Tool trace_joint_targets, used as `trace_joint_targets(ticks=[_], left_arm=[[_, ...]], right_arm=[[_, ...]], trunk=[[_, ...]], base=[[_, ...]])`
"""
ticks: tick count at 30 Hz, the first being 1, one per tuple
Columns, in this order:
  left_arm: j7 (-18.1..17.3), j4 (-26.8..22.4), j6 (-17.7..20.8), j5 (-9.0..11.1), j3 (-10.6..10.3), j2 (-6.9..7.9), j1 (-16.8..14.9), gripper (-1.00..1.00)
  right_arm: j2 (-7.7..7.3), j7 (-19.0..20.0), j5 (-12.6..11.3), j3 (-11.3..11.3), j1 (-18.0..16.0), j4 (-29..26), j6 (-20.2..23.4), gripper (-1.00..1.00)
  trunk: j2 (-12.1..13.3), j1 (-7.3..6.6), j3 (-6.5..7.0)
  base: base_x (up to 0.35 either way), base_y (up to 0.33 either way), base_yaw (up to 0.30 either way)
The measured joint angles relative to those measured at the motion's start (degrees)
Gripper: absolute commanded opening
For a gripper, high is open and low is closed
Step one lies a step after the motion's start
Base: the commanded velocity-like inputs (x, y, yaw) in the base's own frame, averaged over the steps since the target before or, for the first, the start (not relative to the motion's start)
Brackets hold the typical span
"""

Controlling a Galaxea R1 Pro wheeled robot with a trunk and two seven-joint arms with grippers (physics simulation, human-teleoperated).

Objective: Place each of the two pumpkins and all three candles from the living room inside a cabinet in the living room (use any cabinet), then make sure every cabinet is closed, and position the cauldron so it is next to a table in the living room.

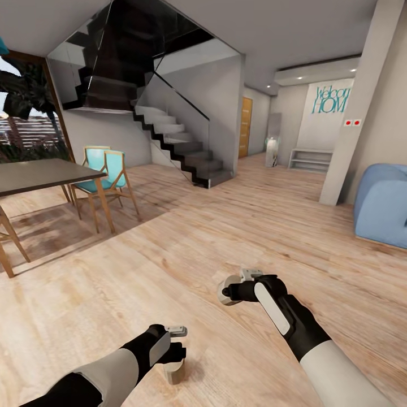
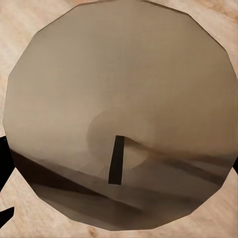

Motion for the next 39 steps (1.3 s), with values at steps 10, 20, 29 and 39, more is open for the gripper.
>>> trace_joint_targets(ticks=[10, 20, 29, 39], left_arm=[[0.1, 0.0, -2.0, 0.0, 0.0, -0.01, 0.0, 1.00], [0.1, 0.0, -2.9, -0.1, 0.0, -0.01, 0.0, 1.00], [0.4, 0.0, -4.3, 0.0, 0.4, 0.00, 0.0, 1.00], [0.5, 0.0, -4.4, 0.0, 0.4, -0.03, 0.0, 1.00]], right_arm=[[0.00, 0.0, 0.0, 0.0, 0.0, -0.1, 0.0, -1.00], [0.00, 0.0, 0.0, 0.0, 0.0, -0.1, 0.0, -1.00], [-0.01, -0.1, 0.1, 0.0, 0.0, -0.1, 0.0, -1.00], [0.00, 0.0, 0.1, 0.0, 0.0, -0.1, 0.0, -1.00]], trunk=[[0.0, 0.00, 0.00], [0.0, 0.00, 0.00], [0.0, 0.05, -0.44], [-0.1, 0.29, -2.44]], base=[[0.070, 0.000, 0.000], [0.004, 0.000, 0.000], [0.000, 0.000, 0.000], [0.000, 0.000, 0.000]])
